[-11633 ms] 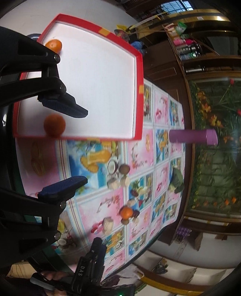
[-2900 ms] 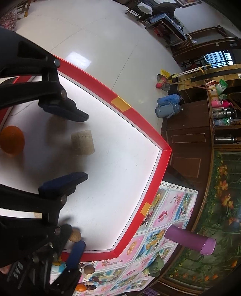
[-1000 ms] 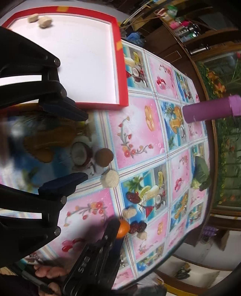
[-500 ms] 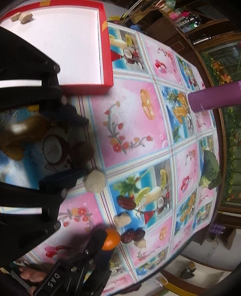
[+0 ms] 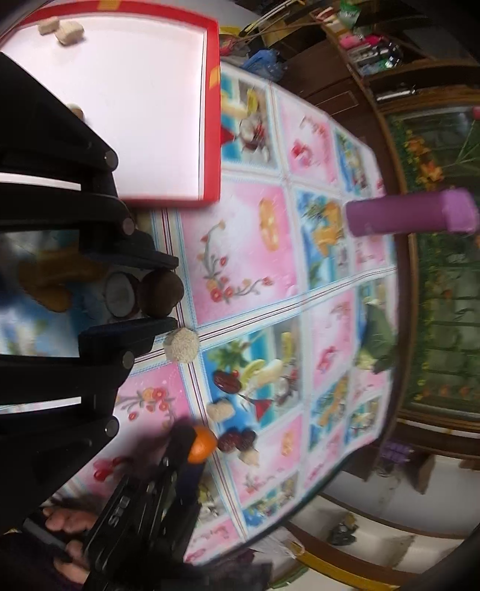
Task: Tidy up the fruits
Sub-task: 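Grasp a brown round nut with the left gripper while the right grasps an orange, then carry the nut and orange over the white tray and open both grippers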
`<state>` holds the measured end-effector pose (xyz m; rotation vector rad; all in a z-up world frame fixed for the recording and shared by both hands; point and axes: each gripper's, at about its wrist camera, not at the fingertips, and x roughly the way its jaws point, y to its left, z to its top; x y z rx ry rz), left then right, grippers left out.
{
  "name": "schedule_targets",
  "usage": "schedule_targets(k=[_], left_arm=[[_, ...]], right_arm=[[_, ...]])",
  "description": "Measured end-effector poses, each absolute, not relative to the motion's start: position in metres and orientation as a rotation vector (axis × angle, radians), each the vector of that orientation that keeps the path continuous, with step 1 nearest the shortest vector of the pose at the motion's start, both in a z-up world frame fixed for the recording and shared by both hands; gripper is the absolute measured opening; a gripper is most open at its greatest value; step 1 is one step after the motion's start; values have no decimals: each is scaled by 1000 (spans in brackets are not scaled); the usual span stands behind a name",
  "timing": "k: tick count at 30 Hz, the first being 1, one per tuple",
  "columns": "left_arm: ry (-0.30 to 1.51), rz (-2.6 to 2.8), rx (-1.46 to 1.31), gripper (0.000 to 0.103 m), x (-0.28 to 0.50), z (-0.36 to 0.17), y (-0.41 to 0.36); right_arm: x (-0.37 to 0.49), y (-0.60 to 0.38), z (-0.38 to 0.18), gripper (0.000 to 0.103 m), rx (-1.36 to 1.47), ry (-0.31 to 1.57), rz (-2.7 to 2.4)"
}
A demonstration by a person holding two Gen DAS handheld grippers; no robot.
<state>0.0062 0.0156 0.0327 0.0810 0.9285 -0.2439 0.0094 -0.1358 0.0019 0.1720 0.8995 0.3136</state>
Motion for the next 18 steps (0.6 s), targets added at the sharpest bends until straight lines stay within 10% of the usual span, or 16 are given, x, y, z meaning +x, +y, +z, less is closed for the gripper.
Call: schedule_targets(k=[18], left_arm=[[776,89,-54,25,-27,91,206]], right_arm=[[11,22,56,37,101,830,632]])
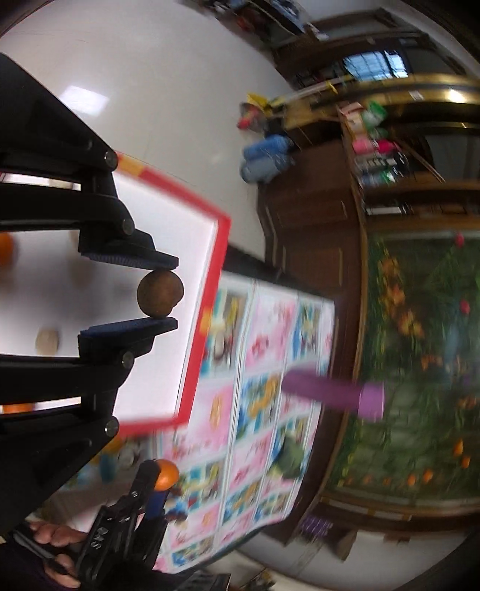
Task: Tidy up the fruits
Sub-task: 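Carry the nut and orange over the white tray and open both grippers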
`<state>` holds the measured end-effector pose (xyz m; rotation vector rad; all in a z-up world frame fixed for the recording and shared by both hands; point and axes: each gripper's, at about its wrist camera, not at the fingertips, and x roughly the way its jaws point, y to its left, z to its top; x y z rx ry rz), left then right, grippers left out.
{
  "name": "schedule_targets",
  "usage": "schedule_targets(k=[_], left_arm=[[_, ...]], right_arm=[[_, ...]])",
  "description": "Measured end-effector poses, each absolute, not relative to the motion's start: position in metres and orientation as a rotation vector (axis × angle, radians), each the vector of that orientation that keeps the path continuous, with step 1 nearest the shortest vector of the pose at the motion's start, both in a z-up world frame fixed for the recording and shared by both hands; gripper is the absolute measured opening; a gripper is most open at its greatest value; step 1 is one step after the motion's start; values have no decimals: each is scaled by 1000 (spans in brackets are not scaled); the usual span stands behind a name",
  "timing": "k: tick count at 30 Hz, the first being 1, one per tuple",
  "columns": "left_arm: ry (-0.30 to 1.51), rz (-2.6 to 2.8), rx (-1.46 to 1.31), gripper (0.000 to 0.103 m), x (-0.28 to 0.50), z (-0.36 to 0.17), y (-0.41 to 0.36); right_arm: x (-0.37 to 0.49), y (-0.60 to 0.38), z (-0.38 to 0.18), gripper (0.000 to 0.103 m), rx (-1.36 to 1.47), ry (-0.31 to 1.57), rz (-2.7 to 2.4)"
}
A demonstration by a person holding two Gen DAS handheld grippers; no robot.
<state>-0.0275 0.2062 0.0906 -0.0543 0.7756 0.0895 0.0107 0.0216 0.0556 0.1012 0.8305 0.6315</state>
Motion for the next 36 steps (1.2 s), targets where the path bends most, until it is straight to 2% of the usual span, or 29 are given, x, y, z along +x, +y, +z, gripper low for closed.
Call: schedule_targets(k=[5,11,29,31,33,36], left_arm=[[841,149,-89,25,-8,70,237],[905,141,-86,25,4,44,239],[1016,177,-58,26,4,13,249],[1025,183,-61,33,3,14,251],[1028,211,-58,56,1,15,253],[1005,230,-53,59,-8,21,252]], right_arm=[[29,78,44,37,63,907,654],[39,109,26,37,43,996,655],[45,123,13,38,-38,1041,616],[45,123,13,41,-37,1049,623],[45,120,15,48,-13,1050,650],[39,110,26,54,33,993,680]])
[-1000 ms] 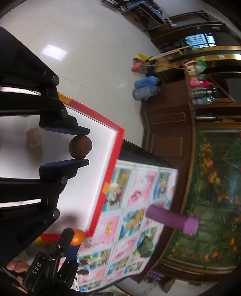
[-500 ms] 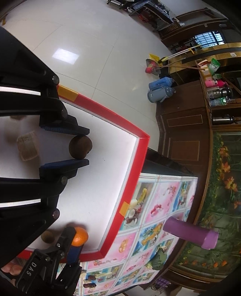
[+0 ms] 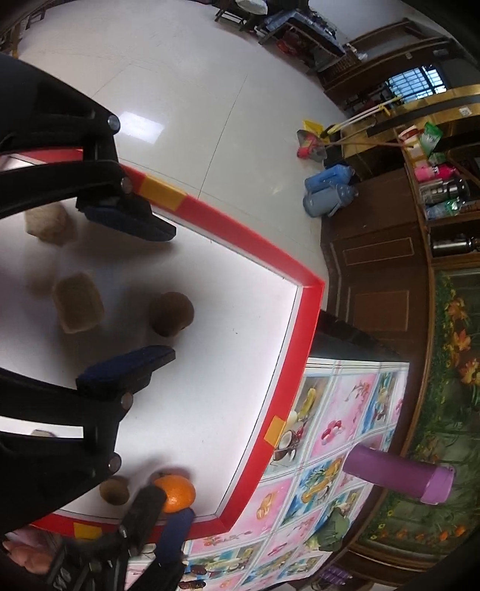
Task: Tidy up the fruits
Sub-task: 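Carry the nut and orange over the white tray and open both grippers, then move both open grippers back over the fruit on the tablecloth, then grasp a pale round chunk with the left gripper while the right grasps a red date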
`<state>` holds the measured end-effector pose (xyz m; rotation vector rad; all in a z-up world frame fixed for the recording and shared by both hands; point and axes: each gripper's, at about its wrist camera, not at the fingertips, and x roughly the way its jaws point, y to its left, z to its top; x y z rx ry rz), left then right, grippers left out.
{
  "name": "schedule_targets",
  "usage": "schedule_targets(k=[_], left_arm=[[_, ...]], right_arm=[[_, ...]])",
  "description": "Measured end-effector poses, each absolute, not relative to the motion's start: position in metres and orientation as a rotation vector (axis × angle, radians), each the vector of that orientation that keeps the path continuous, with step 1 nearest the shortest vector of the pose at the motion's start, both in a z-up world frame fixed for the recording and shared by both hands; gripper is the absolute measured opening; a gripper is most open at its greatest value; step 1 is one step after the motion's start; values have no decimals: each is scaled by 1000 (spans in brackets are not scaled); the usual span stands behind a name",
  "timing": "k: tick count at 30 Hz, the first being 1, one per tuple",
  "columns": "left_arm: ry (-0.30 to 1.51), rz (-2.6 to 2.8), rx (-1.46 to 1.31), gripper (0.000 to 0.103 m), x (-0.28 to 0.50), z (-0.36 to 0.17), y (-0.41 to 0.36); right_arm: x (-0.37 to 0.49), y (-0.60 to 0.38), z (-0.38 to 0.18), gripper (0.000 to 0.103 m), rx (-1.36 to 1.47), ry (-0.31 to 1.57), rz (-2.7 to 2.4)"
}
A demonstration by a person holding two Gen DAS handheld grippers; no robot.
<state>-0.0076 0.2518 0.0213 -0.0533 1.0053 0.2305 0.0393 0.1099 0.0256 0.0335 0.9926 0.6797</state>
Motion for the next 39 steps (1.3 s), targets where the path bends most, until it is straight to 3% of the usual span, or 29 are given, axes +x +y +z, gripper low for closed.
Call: schedule_targets(k=[5,19,31,39], left_arm=[[951,200,-65,61,-26,36,234],[902,-84,15,64,-44,53,114],[979,-201,79,64,-29,30,34],[990,-209,116,64,-13,22,13]], right_arm=[[24,80,43,62,67,891,665],[-12,-64,39,62,127,857,436],[10,-147,12,62,124,922,262],[37,-148,2,38,134,932,218]])
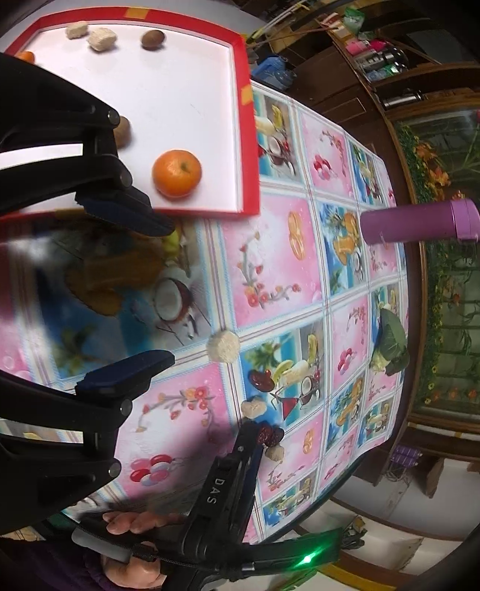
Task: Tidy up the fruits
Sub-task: 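Grasp a pale round chunk with the left gripper while the right grasps a red date, then carry the chunk and date over the white tray and open both grippers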
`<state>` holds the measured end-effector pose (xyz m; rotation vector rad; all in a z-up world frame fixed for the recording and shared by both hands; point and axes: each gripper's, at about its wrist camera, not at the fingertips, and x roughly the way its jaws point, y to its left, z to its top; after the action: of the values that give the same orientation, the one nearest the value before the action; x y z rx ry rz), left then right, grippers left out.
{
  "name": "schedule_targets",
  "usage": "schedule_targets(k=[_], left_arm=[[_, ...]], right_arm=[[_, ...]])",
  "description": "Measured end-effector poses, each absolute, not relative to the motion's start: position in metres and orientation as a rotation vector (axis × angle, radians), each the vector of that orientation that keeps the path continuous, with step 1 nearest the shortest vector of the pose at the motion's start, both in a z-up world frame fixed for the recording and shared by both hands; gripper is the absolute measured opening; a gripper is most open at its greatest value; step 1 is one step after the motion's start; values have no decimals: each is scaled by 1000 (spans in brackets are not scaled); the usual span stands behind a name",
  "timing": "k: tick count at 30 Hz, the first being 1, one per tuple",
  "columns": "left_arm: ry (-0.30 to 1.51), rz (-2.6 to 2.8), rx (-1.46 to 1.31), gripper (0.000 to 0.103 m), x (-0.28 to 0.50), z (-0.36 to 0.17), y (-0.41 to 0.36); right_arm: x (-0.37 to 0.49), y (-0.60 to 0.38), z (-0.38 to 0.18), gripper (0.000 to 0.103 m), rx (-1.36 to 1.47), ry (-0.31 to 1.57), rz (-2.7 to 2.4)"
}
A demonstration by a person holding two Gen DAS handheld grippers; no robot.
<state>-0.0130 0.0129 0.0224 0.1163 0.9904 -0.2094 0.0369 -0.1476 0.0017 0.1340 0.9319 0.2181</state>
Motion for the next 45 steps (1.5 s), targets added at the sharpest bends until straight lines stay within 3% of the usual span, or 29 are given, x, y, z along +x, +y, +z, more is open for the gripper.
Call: schedule_targets(k=[7,9,16,18,22,24,36,45], left_arm=[[987,-221,155,64,4,15,-7],[997,-223,159,64,9,12,-13],[1024,-237,155,63,25,-2,-29],[1028,-246,150,50,28,-6,-31],[1021,-265,142,39,31,-8,-34],[1014,-268,138,26,31,-7,-33],[899,-250,113,26,11,26,-21],[768,-119,10,26,-22,76,65]], right_arm=[[42,-147,0,34,108,904,235],[43,-151,0,26,123,901,234],[43,-166,1,26,215,911,259],[42,-170,4,26,238,903,262],[41,-173,8,26,265,890,270],[40,-173,10,26,266,880,271],[32,-169,18,26,270,820,299],[16,-127,34,26,276,791,413]])
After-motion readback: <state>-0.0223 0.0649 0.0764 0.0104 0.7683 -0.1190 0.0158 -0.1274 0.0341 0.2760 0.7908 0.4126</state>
